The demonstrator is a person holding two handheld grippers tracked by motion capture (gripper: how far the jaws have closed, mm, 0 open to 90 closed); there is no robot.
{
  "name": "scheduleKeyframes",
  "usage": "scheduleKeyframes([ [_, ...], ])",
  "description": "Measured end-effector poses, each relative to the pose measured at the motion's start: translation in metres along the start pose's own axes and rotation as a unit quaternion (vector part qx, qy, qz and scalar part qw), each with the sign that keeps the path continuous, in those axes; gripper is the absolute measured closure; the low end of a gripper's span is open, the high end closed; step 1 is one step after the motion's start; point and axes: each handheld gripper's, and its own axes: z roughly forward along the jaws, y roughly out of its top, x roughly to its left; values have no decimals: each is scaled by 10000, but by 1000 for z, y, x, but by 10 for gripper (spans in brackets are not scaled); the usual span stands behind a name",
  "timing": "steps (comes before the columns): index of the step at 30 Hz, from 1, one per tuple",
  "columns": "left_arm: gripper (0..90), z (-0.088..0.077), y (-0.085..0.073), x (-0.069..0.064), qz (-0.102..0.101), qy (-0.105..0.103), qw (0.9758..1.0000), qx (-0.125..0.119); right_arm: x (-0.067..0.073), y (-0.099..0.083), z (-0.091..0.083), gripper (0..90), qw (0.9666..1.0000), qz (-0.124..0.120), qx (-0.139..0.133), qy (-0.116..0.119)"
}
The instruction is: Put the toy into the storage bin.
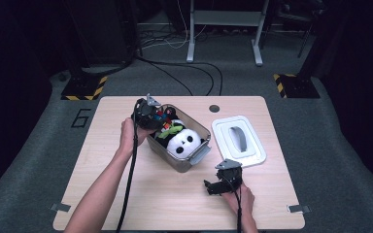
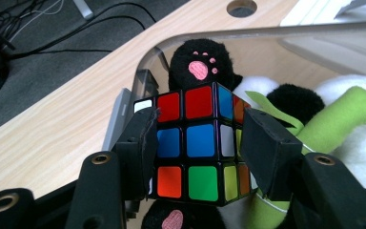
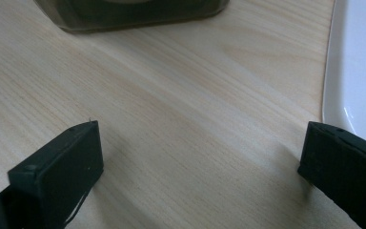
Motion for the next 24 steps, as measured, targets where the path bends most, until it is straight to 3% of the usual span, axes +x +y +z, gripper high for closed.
scheduleKeyframes([
  [6, 482, -2, -2, 2, -47, -50, 10000, -68, 0, 0, 0, 0, 10000, 1, 0, 1],
  [8, 471, -6, -2, 5, -165, -74, 9997, -191, 0, 0, 0, 0, 10000, 1, -1, 1],
  [11, 337, -11, -3, 9, -327, -124, 9991, -245, 0, 0, 0, 0, 10000, 1, 0, 1],
  [14, 256, -16, -4, 10, -362, -134, 9987, -324, 0, 0, 0, 0, 10000, 2, -1, 2],
  [24, 150, -42, -19, 14, -457, -326, 9975, -425, 0, 0, 0, 0, 10000, -14, -5, 10],
])
